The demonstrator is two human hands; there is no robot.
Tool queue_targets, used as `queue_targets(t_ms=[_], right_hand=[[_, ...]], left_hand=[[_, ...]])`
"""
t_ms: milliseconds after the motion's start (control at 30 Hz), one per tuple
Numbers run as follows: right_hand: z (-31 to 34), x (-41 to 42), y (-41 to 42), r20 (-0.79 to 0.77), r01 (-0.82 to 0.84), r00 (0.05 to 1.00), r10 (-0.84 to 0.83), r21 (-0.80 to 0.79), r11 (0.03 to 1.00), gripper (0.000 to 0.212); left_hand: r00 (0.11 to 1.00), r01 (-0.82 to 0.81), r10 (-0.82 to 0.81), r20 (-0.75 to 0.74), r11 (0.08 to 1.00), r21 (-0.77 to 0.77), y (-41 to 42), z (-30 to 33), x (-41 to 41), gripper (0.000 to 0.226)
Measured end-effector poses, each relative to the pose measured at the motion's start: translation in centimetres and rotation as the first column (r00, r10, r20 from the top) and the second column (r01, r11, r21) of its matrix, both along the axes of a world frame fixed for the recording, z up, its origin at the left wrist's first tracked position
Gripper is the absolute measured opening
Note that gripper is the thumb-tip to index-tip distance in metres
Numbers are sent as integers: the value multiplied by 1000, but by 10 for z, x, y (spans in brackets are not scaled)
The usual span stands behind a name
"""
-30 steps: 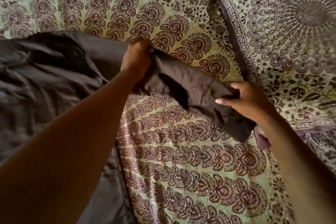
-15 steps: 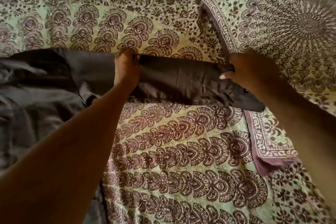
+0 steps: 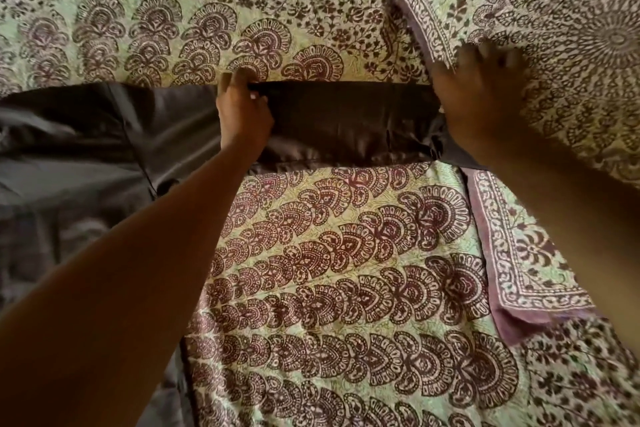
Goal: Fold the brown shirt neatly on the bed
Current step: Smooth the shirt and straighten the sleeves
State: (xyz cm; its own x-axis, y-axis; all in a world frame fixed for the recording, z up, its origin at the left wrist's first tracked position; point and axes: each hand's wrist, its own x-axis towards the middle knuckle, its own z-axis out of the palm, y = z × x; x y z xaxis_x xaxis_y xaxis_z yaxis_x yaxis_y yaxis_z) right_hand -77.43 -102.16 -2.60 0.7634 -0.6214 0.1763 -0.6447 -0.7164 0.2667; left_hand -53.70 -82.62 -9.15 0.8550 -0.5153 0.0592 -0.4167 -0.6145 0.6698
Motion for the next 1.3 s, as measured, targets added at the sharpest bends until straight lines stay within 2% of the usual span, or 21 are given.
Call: queue_targets(t_ms=[33,100,200,267,333,367,467,533,600,667,733,800,933,1033,1167,1233,1300], right_hand=[[0,0,5,19,20,1000,-20,28,999,29],[-6,4,24,9,-62,998,61,39,997,32],[-29,15,61,57,-239,971,232,173,956,23],[-47,24,81,48,-257,965,256,342,904,38],[-62,25,90,-27,-168,978,208,494,853,62],[-68,21,90,-47,-139,981,191,516,845,70],[-76,-8,87,-53,-115,985,162,490,864,78],[-77,-29,83,-69,-53,993,98,479,876,78],[-73,-34,84,-87,23,996,22,482,876,80],[-68,-23,93,-63,38,998,-9,475,879,81],[-67,-5,110,-14,-79,995,97,466,881,78],[-70,21,133,67,-242,968,240,488,839,71],[-77,94,189,243,-406,914,326,496,767,56],[-78,153,224,298,-441,895,332,480,758,55],[-88,213,251,255,-444,896,364,552,705,62],[-101,216,248,195,-393,919,343,520,758,64],[-107,201,238,162,-297,954,250,437,849,65]], left_hand=[[999,23,-23,23,999,-26,4,2,-5,39],[997,-3,5,73,1000,-26,14,2,-15,39],[983,-79,42,180,977,200,40,-11,-26,40],[983,15,-65,170,960,279,59,-21,-30,48],[971,132,-185,149,942,308,75,-30,-30,60],[962,172,-230,145,928,331,80,-33,-28,66],[930,236,-339,140,846,478,87,-37,-27,77],[922,296,-380,71,812,503,86,-34,-27,78],[932,357,-356,-69,865,352,84,-23,-21,73],[954,287,-269,-129,946,151,90,-14,-13,56],[986,155,-160,40,981,114,106,-7,-10,40],[979,9,-41,200,987,159,128,-7,-5,33],[953,-166,96,287,958,232,179,-8,33,37],[958,-120,26,286,941,317,212,-19,71,41],[963,-49,-77,257,892,450,235,-42,82,53],[967,-48,-71,243,891,452,235,-45,82,55],[971,-52,-64,232,885,462,233,-43,83,56]])
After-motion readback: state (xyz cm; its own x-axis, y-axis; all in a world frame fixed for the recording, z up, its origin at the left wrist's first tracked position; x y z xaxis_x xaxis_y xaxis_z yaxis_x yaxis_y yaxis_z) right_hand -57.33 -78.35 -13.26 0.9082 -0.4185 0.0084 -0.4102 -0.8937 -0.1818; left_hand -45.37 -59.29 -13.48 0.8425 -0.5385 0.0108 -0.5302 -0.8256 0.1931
